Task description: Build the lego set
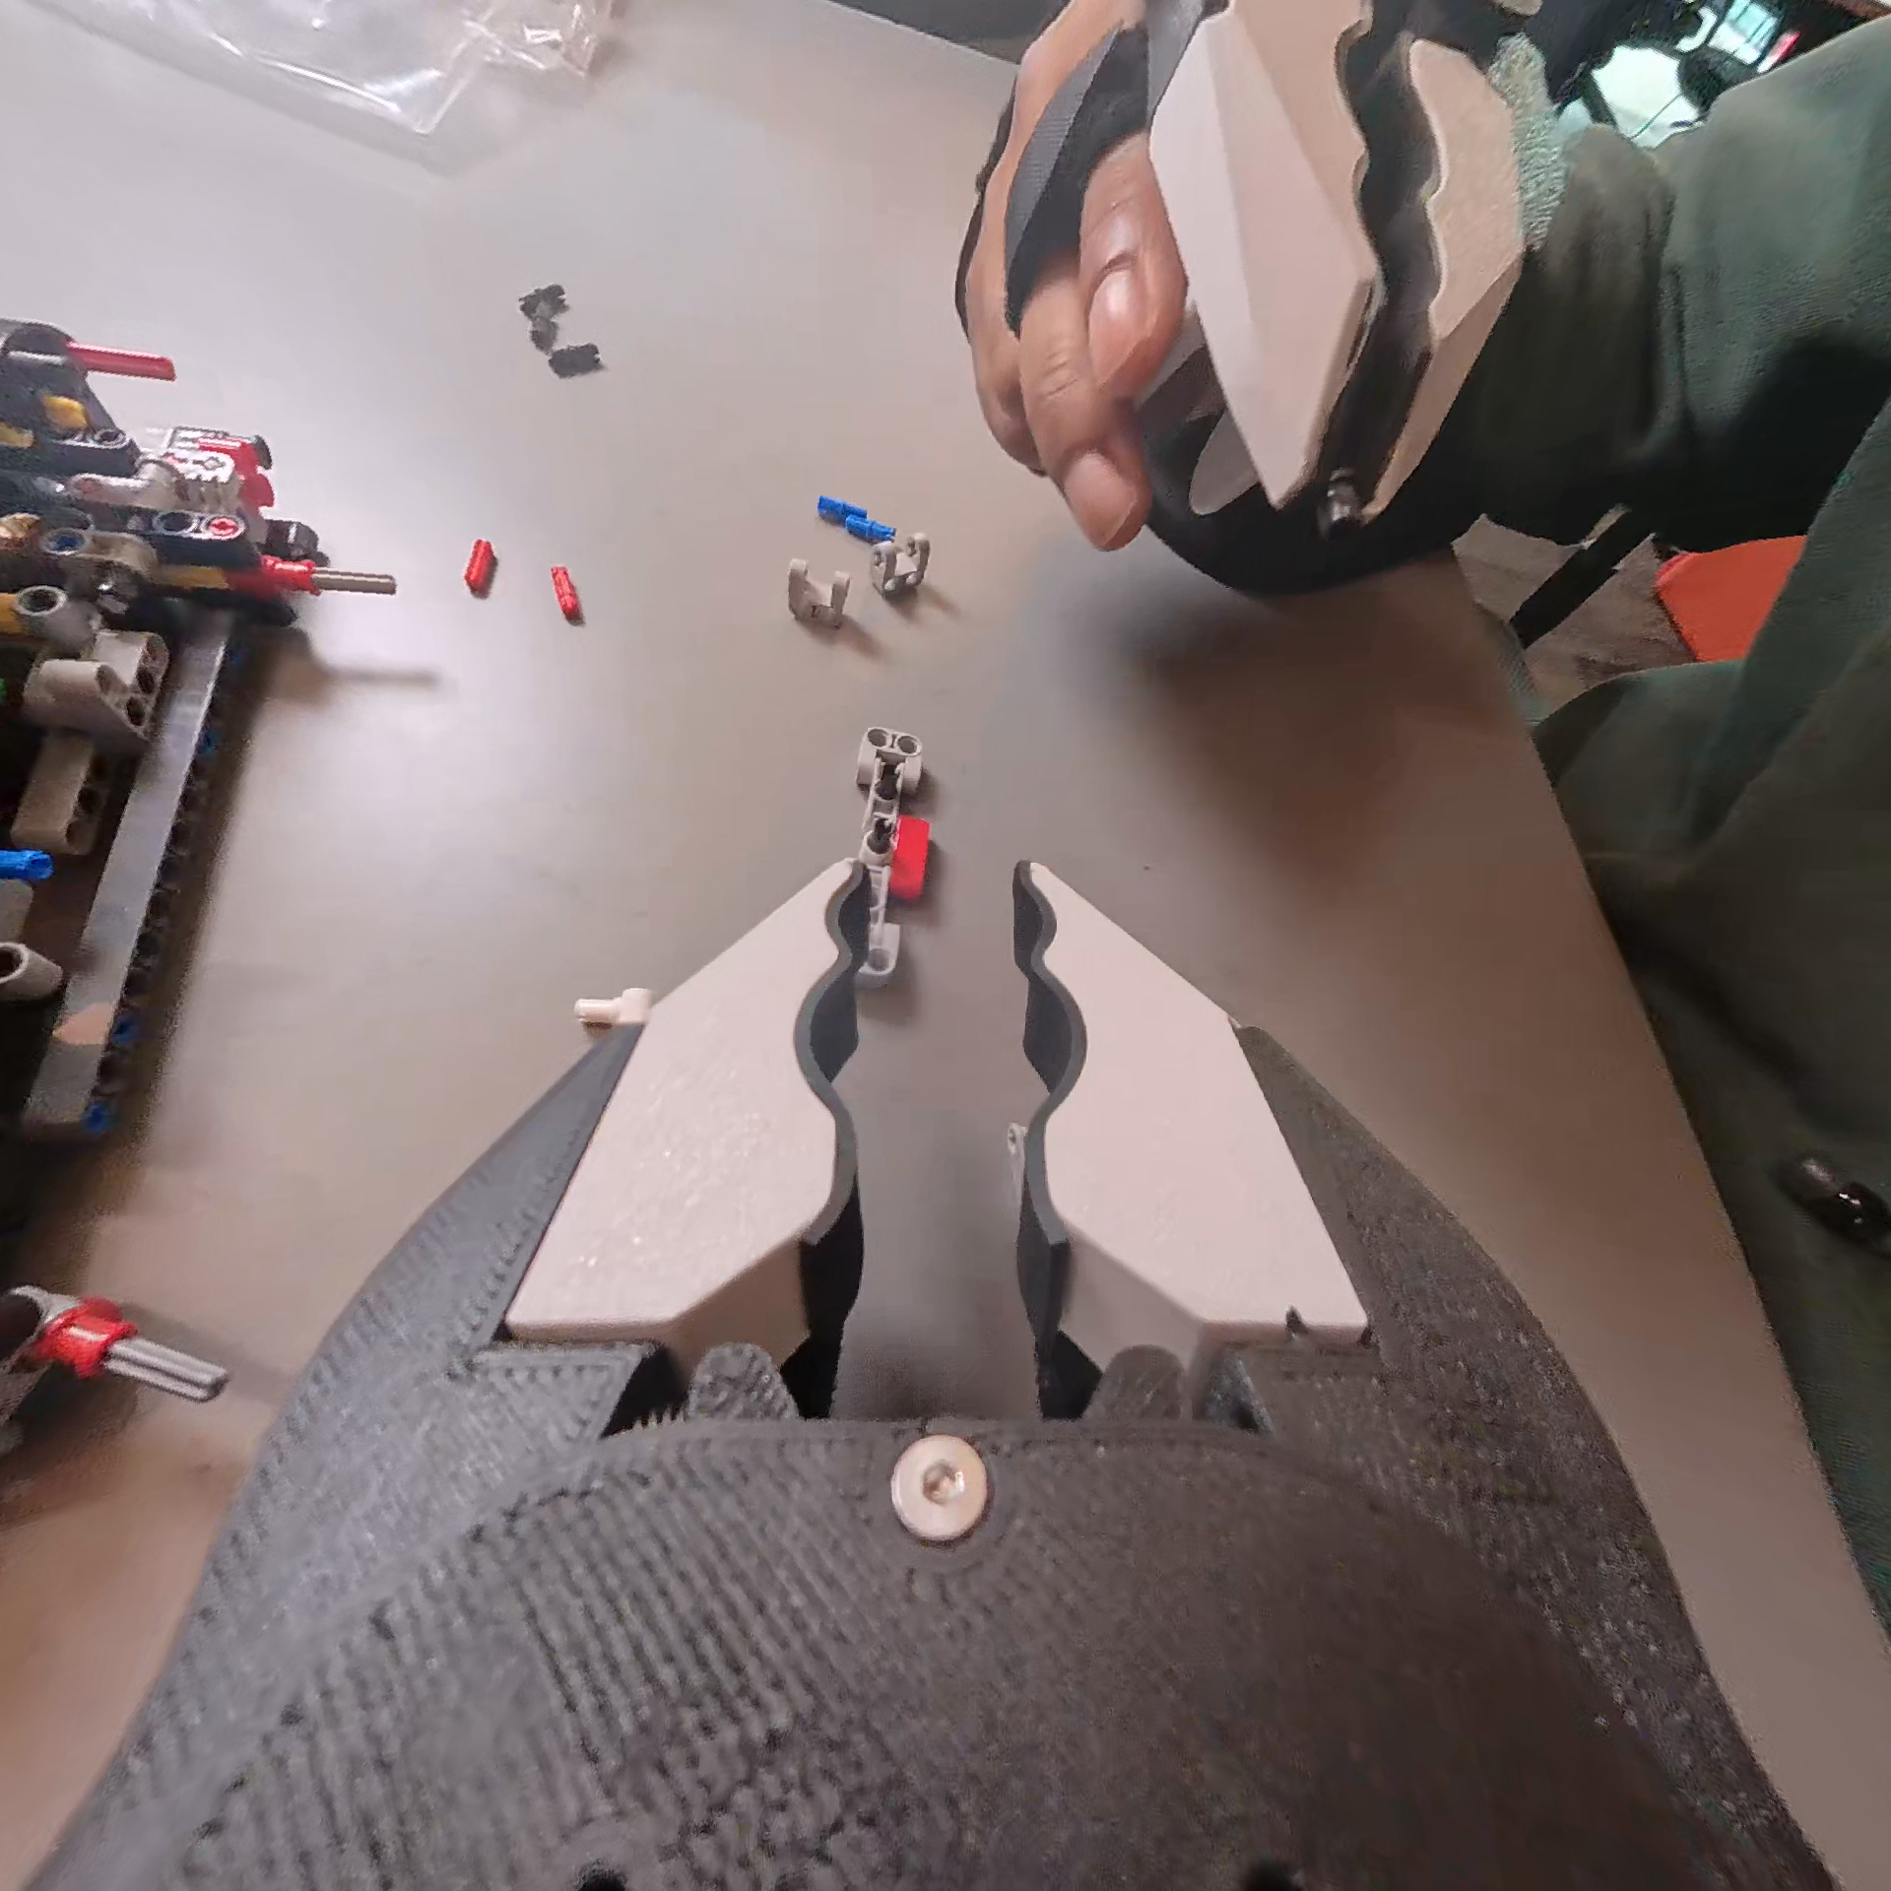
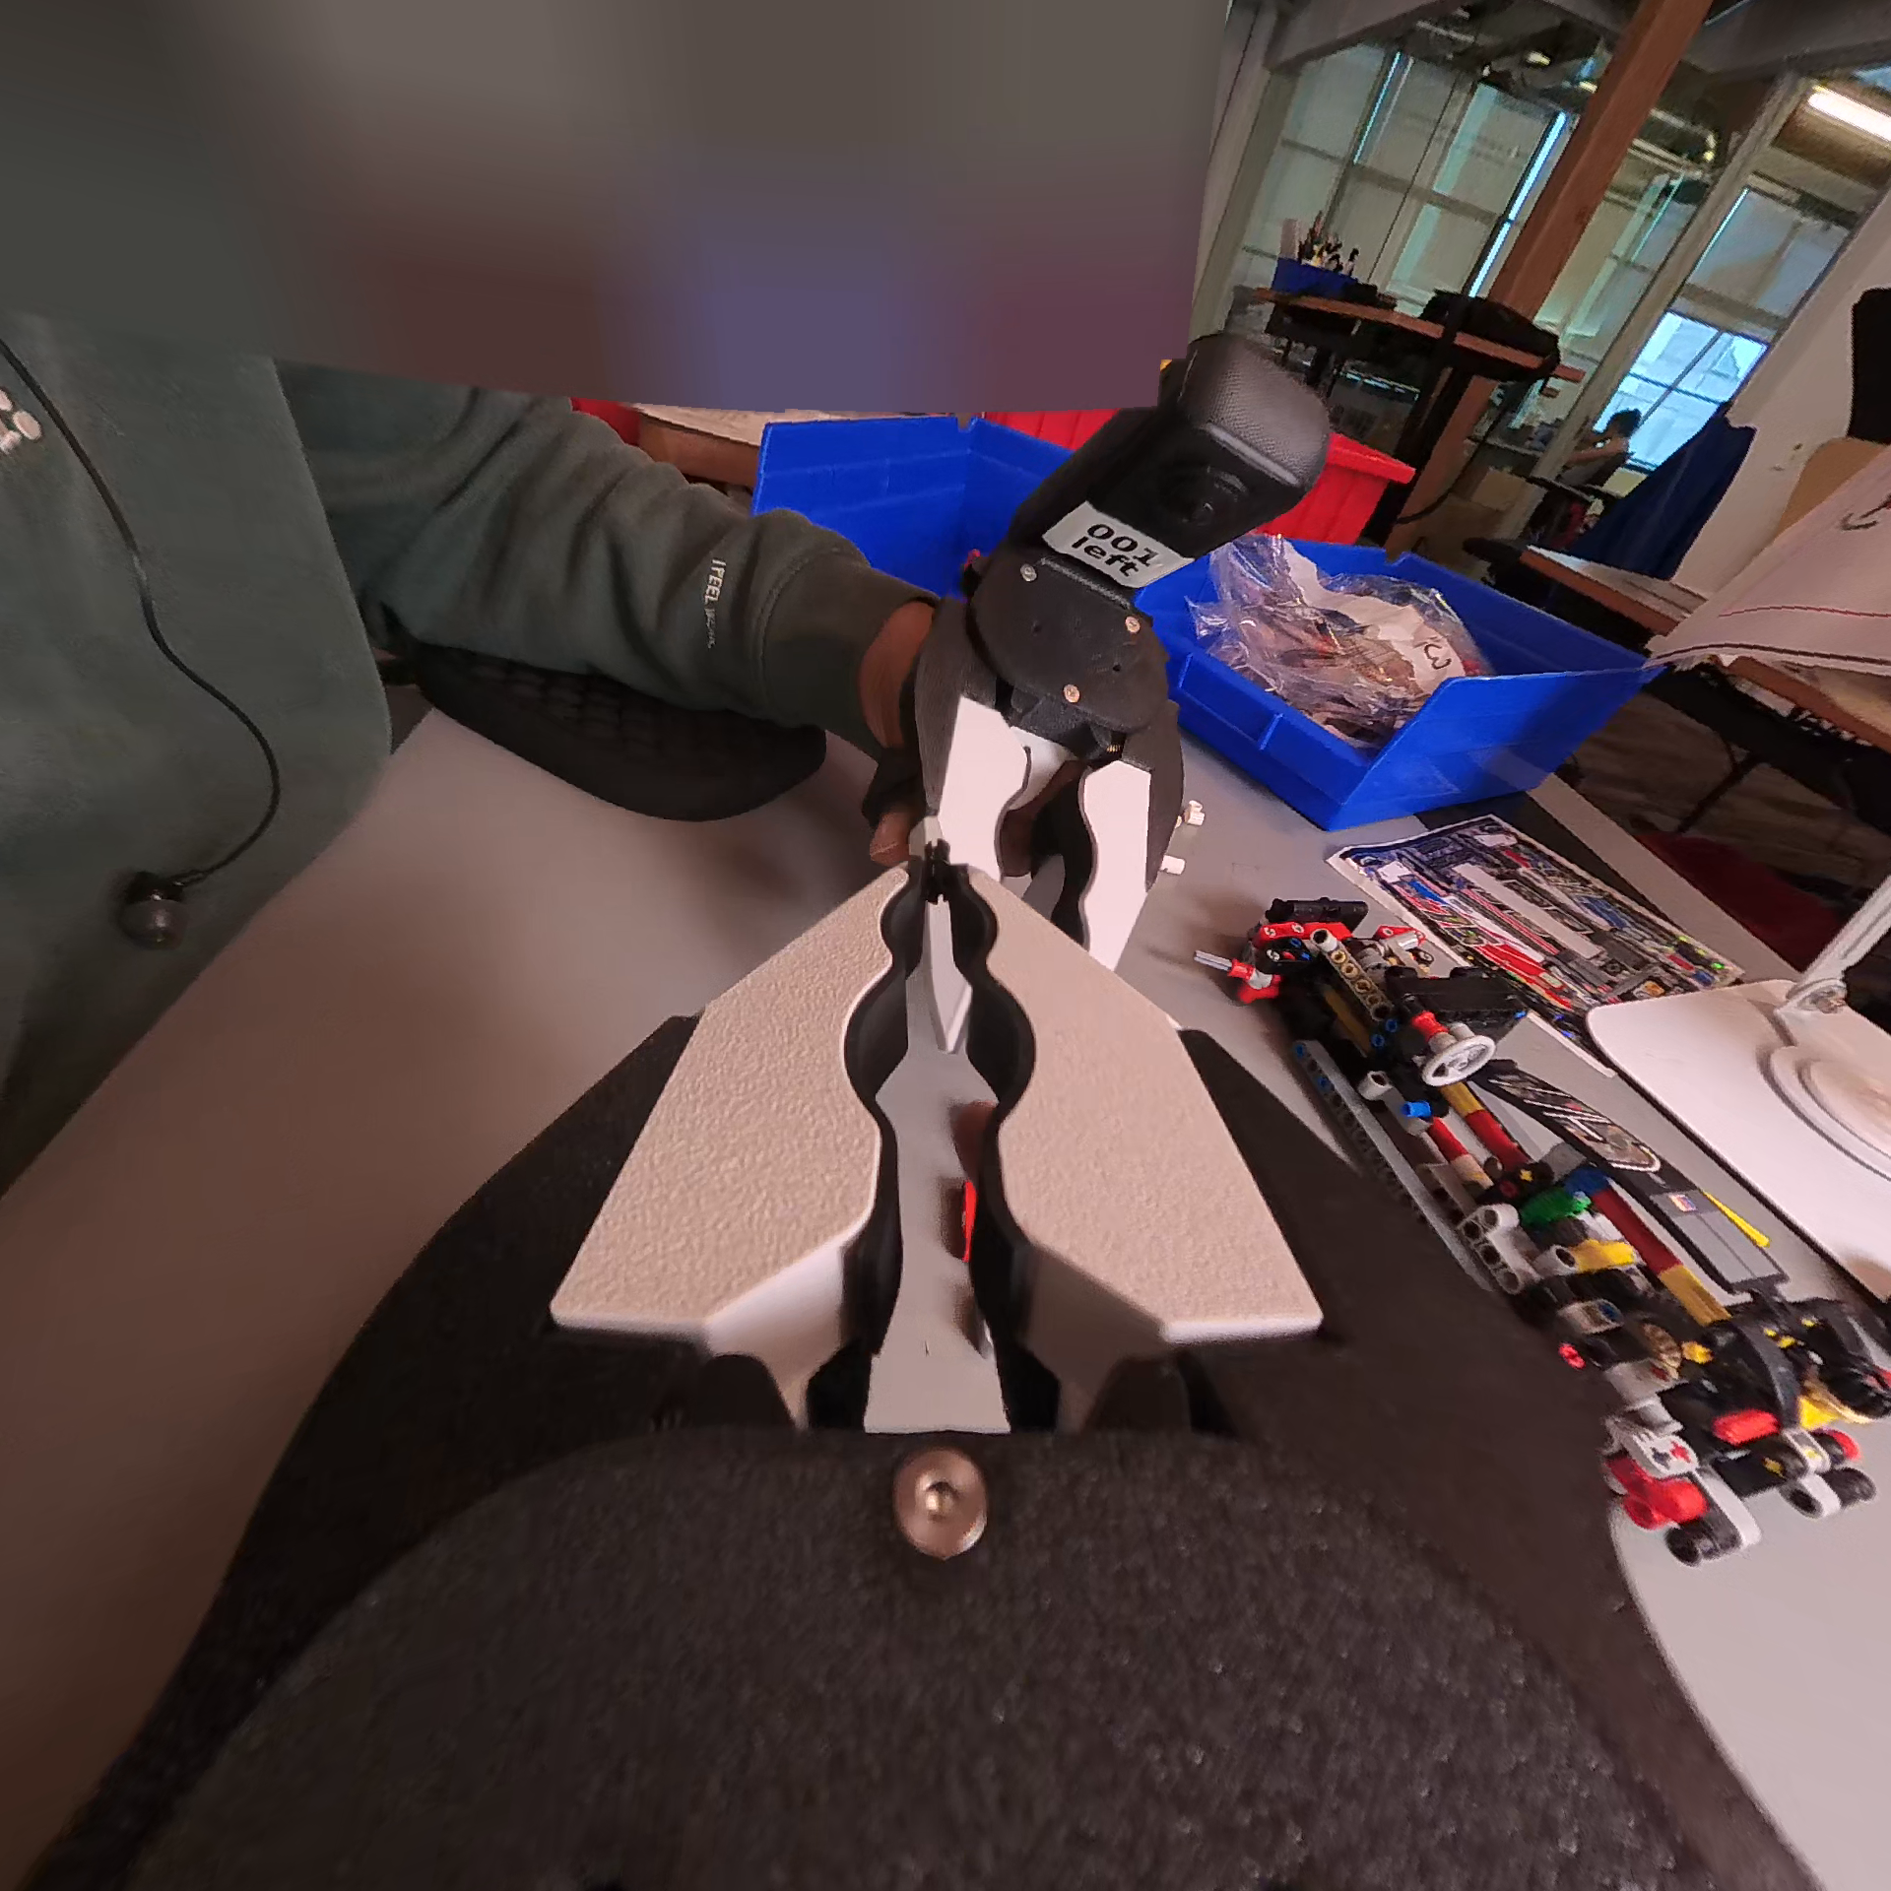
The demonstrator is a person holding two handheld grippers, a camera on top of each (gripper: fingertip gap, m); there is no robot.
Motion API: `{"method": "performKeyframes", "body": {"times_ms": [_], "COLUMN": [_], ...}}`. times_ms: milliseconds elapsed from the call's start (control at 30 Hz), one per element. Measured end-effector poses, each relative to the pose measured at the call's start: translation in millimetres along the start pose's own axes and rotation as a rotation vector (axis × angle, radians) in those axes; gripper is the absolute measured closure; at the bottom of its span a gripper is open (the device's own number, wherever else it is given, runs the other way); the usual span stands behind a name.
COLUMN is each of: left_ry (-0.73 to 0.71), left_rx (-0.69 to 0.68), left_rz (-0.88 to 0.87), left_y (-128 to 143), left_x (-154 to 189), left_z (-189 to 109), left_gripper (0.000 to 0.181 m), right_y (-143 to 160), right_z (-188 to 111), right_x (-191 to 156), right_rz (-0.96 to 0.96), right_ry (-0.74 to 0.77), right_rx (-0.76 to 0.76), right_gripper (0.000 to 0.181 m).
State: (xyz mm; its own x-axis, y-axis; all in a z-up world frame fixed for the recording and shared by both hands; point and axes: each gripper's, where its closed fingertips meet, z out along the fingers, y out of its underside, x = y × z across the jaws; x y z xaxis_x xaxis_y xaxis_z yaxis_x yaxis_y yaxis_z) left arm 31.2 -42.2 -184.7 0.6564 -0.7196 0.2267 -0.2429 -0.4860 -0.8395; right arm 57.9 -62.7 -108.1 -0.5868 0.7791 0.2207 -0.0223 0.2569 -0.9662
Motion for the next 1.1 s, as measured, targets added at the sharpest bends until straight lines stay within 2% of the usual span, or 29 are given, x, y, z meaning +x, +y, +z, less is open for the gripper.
{"method": "performKeyframes", "body": {"times_ms": [167,400,533,733,933,1100], "left_ry": [-0.064,-0.081,-0.095,-0.125,-0.119,-0.115], "left_rx": [-0.048,-0.097,-0.145,-0.185,-0.180,-0.184], "left_rz": [0.023,0.053,0.086,0.160,0.157,0.159], "left_y": [9,18,26,30,29,29], "left_x": [-10,-10,-12,-14,-13,-14], "left_z": [2,10,16,22,23,23], "left_gripper": [0.153,0.152,0.153,0.166,0.167,0.167], "right_y": [0,7,38,85,106,112], "right_z": [1,2,3,11,14,15], "right_x": [-1,1,14,12,14,16], "right_rz": [0.017,0.020,-0.043,-0.236,-0.329,-0.333], "right_ry": [-0.010,-0.007,0.030,-0.117,-0.246,-0.289], "right_rx": [0.010,-0.026,-0.252,-0.647,-0.848,-0.914], "right_gripper": [0.178,0.178,0.178,0.179,0.179,0.179]}}
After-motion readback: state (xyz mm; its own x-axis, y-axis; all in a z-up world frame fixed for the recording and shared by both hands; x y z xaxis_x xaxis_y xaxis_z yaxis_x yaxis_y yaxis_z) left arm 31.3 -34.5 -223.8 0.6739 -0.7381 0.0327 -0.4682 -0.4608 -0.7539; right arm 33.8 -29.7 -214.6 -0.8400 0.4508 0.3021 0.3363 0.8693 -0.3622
